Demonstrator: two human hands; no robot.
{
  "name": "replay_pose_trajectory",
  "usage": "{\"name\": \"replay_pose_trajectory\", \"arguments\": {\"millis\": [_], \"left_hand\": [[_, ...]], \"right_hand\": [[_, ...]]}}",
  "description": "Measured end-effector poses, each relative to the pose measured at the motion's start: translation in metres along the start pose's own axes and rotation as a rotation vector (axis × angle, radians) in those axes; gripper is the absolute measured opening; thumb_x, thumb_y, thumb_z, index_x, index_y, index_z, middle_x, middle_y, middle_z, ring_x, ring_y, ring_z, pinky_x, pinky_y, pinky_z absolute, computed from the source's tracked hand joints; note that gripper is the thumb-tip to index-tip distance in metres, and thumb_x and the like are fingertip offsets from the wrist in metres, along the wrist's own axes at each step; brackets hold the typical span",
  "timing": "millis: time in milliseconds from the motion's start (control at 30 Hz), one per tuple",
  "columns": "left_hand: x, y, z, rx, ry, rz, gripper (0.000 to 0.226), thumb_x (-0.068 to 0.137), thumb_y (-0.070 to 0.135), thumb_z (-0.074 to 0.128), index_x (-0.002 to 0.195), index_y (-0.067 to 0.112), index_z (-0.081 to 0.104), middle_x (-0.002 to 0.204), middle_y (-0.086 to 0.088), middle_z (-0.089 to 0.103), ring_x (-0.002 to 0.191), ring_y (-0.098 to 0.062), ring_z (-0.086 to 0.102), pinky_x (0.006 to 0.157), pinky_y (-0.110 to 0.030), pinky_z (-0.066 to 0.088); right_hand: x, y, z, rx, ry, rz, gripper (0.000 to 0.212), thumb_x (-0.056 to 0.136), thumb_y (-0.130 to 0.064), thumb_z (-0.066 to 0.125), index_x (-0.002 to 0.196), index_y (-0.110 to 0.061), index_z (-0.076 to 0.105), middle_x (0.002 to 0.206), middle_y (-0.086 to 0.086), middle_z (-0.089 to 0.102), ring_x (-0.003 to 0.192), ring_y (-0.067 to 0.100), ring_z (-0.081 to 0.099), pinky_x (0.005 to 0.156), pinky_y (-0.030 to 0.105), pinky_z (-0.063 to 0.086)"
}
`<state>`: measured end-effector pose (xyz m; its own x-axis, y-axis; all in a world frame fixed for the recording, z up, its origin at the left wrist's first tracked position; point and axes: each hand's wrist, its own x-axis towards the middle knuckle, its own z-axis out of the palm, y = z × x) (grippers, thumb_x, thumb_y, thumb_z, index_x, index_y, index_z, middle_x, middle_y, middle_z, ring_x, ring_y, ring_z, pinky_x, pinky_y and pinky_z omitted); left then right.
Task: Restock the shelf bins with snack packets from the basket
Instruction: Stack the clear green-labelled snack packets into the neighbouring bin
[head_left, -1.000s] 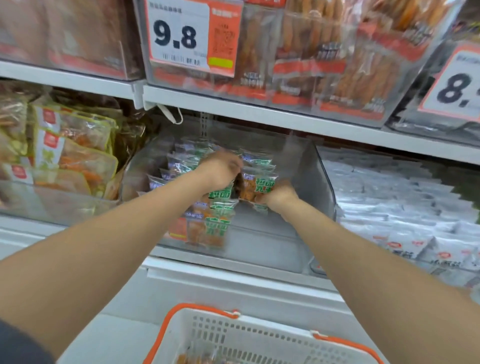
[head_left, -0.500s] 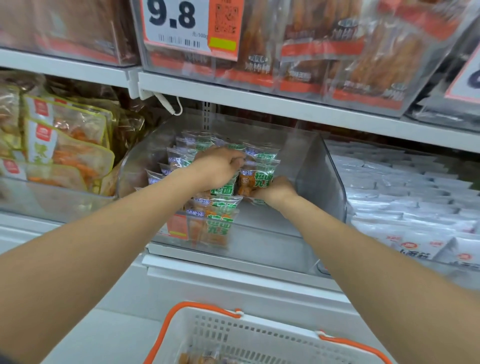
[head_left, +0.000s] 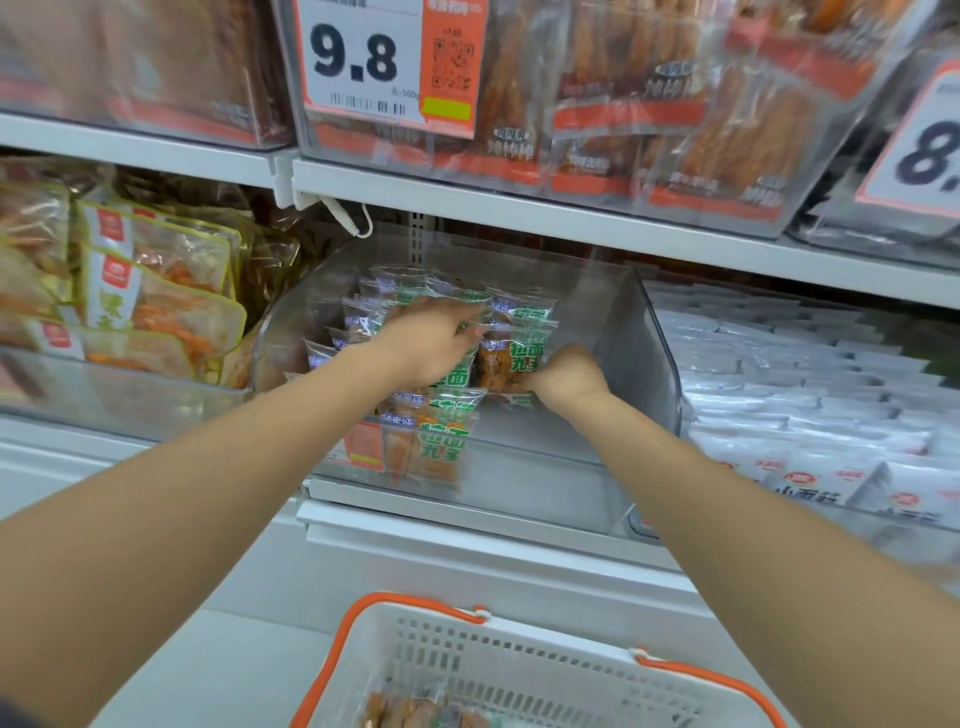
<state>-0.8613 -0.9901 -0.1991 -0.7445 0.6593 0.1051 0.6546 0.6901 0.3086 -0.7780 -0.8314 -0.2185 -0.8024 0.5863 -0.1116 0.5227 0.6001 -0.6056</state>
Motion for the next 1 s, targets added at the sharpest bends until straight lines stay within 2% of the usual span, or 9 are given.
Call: {"name": "replay_pose_trajectory", "arguments": {"millis": [133, 233, 300, 500, 633, 733, 833, 933, 1000], "left_hand": [[-0.029, 0.021, -0.008, -0.026, 0.295, -0.031, 0.034, 0.097, 0.037, 0.047, 0.126, 0.021, 0.057, 0.124, -0.007, 0.063, 0.118, -0.03, 0.054, 0.099, -0.047, 0.044], [-0.069, 0.056, -0.012, -0.134, 0.506, -0.059, 0.011, 0.09, 0.032, 0.052, 0.087, 0.021, 0.054, 0.079, 0.002, 0.062, 0.077, -0.024, 0.057, 0.065, -0.036, 0.044], [-0.098, 0.08, -0.011, -0.19, 0.506, -0.135, 0.018, 0.088, 0.034, 0.052, 0.077, 0.02, 0.051, 0.071, 0.003, 0.058, 0.07, -0.023, 0.052, 0.06, -0.033, 0.035], [-0.178, 0.112, 0.049, -0.377, 0.202, -0.274, 0.031, 0.087, 0.028, 0.047, 0.059, 0.015, 0.043, 0.057, 0.0, 0.046, 0.065, -0.027, 0.048, 0.055, -0.034, 0.03], [-0.216, 0.1, 0.115, -0.369, -0.084, -0.313, 0.034, 0.091, 0.023, 0.045, 0.058, 0.015, 0.046, 0.054, -0.001, 0.05, 0.062, -0.028, 0.053, 0.059, -0.035, 0.042], [-0.231, 0.075, 0.154, -0.304, -0.244, -0.326, 0.033, 0.096, 0.025, 0.043, 0.067, 0.013, 0.053, 0.069, -0.01, 0.063, 0.068, -0.03, 0.06, 0.065, -0.039, 0.05], [-0.246, 0.053, 0.19, -0.097, -0.617, -0.321, 0.024, 0.099, 0.03, 0.045, 0.092, 0.013, 0.059, 0.093, -0.005, 0.061, 0.084, -0.02, 0.055, 0.078, -0.032, 0.047], [-0.273, 0.034, 0.227, 0.125, -0.886, -0.36, 0.043, 0.094, 0.045, 0.048, 0.117, 0.011, 0.062, 0.1, -0.001, 0.061, 0.093, -0.019, 0.057, 0.082, -0.031, 0.047], [-0.291, 0.03, 0.242, 0.202, -0.964, -0.412, 0.052, 0.087, 0.061, 0.049, 0.109, 0.016, 0.062, 0.098, 0.001, 0.062, 0.09, -0.018, 0.061, 0.079, -0.03, 0.049]], "right_hand": [[-0.045, -0.005, -0.018, 0.186, 0.197, -0.236, 0.024, 0.089, -0.013, 0.062, 0.112, -0.009, 0.06, 0.093, 0.003, 0.058, 0.088, 0.021, 0.059, 0.073, 0.028, 0.045], [-0.089, -0.001, -0.023, 0.295, 0.366, -0.469, 0.015, 0.08, -0.006, 0.062, 0.093, -0.013, 0.065, 0.079, 0.003, 0.061, 0.073, 0.015, 0.054, 0.069, 0.027, 0.043], [-0.119, 0.009, -0.022, 0.308, 0.401, -0.55, 0.01, 0.077, -0.005, 0.063, 0.083, -0.012, 0.063, 0.071, 0.003, 0.058, 0.065, 0.015, 0.05, 0.065, 0.028, 0.041], [-0.187, 0.08, 0.009, 0.227, 0.225, -0.45, 0.008, 0.078, -0.007, 0.063, 0.079, -0.015, 0.062, 0.072, -0.002, 0.061, 0.064, 0.014, 0.05, 0.065, 0.029, 0.041], [-0.218, 0.15, 0.059, 0.126, -0.102, -0.241, 0.008, 0.082, -0.01, 0.063, 0.086, -0.016, 0.067, 0.079, -0.005, 0.064, 0.072, 0.013, 0.057, 0.072, 0.027, 0.045], [-0.233, 0.198, 0.099, 0.027, -0.399, -0.117, 0.01, 0.088, -0.011, 0.057, 0.092, -0.014, 0.067, 0.092, 0.004, 0.068, 0.087, 0.024, 0.063, 0.081, 0.034, 0.051], [-0.244, 0.234, 0.132, -0.028, -0.559, -0.037, 0.011, 0.093, -0.009, 0.055, 0.099, -0.008, 0.065, 0.096, 0.015, 0.067, 0.075, 0.027, 0.058, 0.074, 0.038, 0.05], [-0.253, 0.255, 0.157, -0.097, -0.657, 0.011, 0.012, 0.094, -0.01, 0.055, 0.103, -0.009, 0.063, 0.099, 0.012, 0.065, 0.068, 0.02, 0.055, 0.074, 0.041, 0.054], [-0.258, 0.261, 0.166, -0.136, -0.727, 0.039, 0.015, 0.095, -0.012, 0.055, 0.108, -0.012, 0.061, 0.096, 0.006, 0.063, 0.076, 0.02, 0.061, 0.081, 0.043, 0.056]]}}
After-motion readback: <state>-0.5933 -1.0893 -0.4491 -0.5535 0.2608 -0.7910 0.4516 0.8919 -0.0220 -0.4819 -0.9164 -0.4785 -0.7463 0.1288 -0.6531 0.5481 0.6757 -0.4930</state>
